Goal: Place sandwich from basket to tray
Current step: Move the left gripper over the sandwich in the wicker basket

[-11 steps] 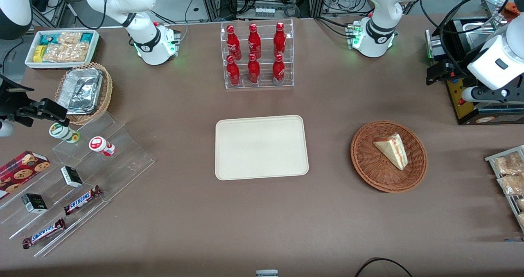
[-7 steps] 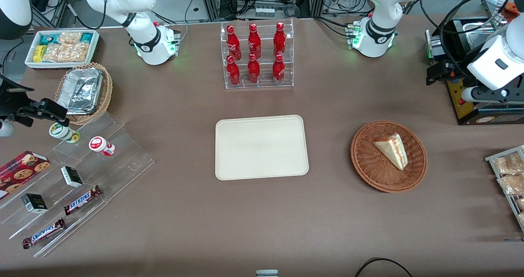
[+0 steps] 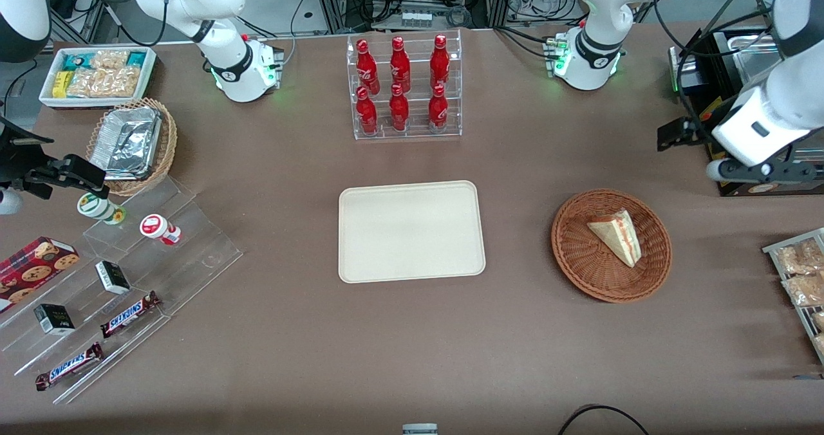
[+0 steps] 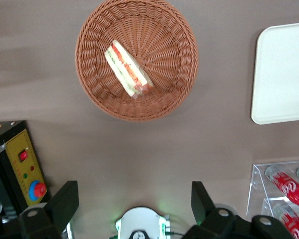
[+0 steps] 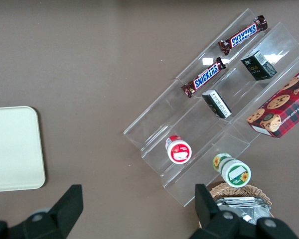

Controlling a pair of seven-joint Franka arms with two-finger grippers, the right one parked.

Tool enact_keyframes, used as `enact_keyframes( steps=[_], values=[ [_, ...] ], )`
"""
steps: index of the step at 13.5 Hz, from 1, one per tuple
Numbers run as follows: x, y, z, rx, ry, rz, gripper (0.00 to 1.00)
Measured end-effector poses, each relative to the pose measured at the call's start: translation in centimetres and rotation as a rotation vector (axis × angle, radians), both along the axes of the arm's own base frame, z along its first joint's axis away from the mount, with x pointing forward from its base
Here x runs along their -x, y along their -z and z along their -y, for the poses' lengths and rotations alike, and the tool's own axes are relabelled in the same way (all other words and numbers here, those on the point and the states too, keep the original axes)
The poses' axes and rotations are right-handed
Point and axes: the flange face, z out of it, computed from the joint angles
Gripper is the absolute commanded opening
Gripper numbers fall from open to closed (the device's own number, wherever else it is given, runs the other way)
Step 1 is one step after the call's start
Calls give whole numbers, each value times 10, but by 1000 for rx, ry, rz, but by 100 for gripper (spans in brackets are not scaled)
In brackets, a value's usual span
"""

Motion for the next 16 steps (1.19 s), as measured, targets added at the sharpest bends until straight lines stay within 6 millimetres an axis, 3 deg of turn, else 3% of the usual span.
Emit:
enact_keyframes(
  steps=[4, 7, 13, 16],
  values=[
    [-6, 34, -4, 0, -8, -17, 100],
    [-15, 69, -21, -13, -36, -8, 100],
    [-11, 129, -25, -19, -41, 18, 100],
    [-10, 150, -35, -38, -155, 47, 100]
  ],
)
